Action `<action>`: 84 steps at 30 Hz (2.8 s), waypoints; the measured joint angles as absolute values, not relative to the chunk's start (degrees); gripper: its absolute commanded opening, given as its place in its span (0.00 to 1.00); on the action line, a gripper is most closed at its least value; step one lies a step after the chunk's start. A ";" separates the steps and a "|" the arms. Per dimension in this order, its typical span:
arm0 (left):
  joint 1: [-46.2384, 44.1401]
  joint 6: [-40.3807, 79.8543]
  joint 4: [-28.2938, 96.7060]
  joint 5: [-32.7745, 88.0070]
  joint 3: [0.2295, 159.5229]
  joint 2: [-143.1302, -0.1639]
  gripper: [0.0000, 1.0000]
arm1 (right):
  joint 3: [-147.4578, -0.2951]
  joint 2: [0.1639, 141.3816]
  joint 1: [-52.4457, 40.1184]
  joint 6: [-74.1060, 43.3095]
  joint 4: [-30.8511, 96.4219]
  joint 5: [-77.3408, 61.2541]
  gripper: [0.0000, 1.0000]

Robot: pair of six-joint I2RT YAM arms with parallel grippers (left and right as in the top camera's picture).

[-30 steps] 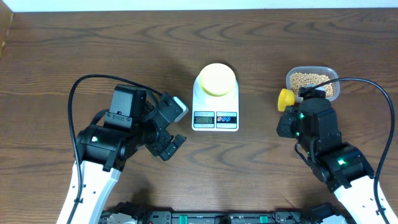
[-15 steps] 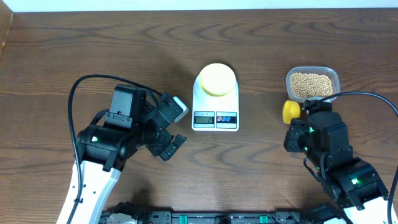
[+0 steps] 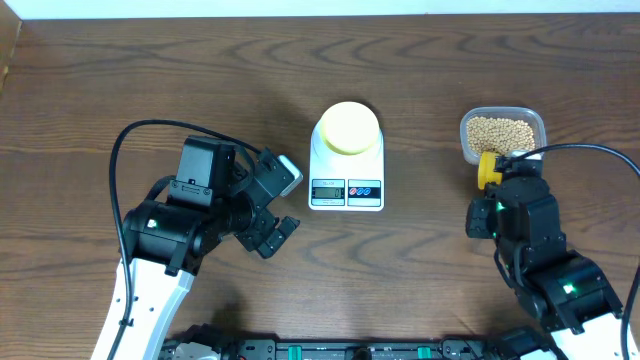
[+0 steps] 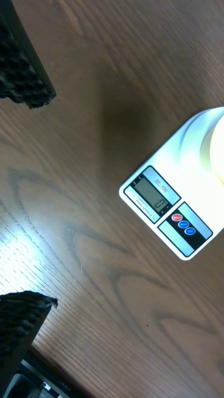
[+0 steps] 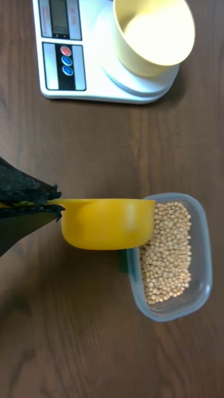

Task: Scoop item into bowl and weigh 50g on scale
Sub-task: 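Move the yellow scoop with the right gripper to the soybean tub, then lower the scoop with the right gripper into the soybeans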

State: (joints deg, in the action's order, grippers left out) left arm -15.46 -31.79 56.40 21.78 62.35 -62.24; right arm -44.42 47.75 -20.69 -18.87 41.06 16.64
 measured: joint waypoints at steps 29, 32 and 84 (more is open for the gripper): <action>-15.46 -31.79 56.40 21.78 62.35 -62.24 0.97 | -45.74 58.28 -14.92 -21.26 37.28 18.17 0.01; -15.44 -31.79 56.42 21.78 62.35 -62.24 0.97 | -50.48 60.16 -10.41 -19.03 39.51 15.66 0.01; -15.42 -31.79 56.42 21.80 62.35 -62.24 0.97 | -71.11 100.66 -3.36 -0.78 38.98 12.88 0.01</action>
State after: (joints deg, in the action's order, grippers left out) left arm -15.42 -31.79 56.42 21.80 62.35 -62.24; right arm -71.11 100.66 -3.36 -0.78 38.98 12.88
